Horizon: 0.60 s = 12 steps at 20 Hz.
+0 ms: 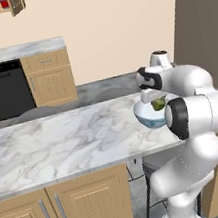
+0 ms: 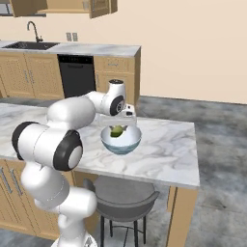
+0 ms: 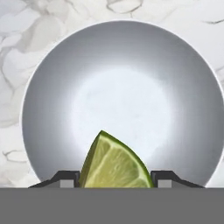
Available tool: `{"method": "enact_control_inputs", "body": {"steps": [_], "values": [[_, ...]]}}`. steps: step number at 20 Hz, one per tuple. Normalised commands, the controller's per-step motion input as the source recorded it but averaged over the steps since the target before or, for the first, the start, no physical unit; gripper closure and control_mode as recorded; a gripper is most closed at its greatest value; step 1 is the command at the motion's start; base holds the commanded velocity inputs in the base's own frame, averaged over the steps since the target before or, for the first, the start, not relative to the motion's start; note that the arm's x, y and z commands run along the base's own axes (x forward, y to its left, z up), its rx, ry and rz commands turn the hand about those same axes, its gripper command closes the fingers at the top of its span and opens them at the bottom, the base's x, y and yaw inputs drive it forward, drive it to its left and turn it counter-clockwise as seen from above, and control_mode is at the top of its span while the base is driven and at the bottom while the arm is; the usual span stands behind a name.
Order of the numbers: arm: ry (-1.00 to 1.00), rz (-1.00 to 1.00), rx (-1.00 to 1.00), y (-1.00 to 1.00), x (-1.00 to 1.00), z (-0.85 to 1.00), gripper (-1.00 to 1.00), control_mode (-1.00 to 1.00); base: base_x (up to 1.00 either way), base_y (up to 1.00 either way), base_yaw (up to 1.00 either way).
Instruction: There is a bowl on the dining counter. Grab a lemon wedge from the fridge and place it in the bowl. Then get the liquor bottle and glass cup from the cabinet and place them next to the bowl.
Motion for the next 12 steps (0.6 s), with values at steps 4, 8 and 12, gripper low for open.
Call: {"method": "enact_control_inputs", "body": {"steps": [4, 8, 12], "values": [[0.00, 0.00, 0.00, -0.05, 0.09, -0.31, 1.00, -1.00, 0.00, 0.00, 0.00], [0.00, 0.00, 0.00, -0.06, 0.11, -0.29, 1.00, -1.00, 0.00, 0.00, 0.00], [0.00, 0.00, 0.00, -0.04, 0.13, -0.28, 1.00, -1.00, 0.00, 0.00, 0.00]]}}
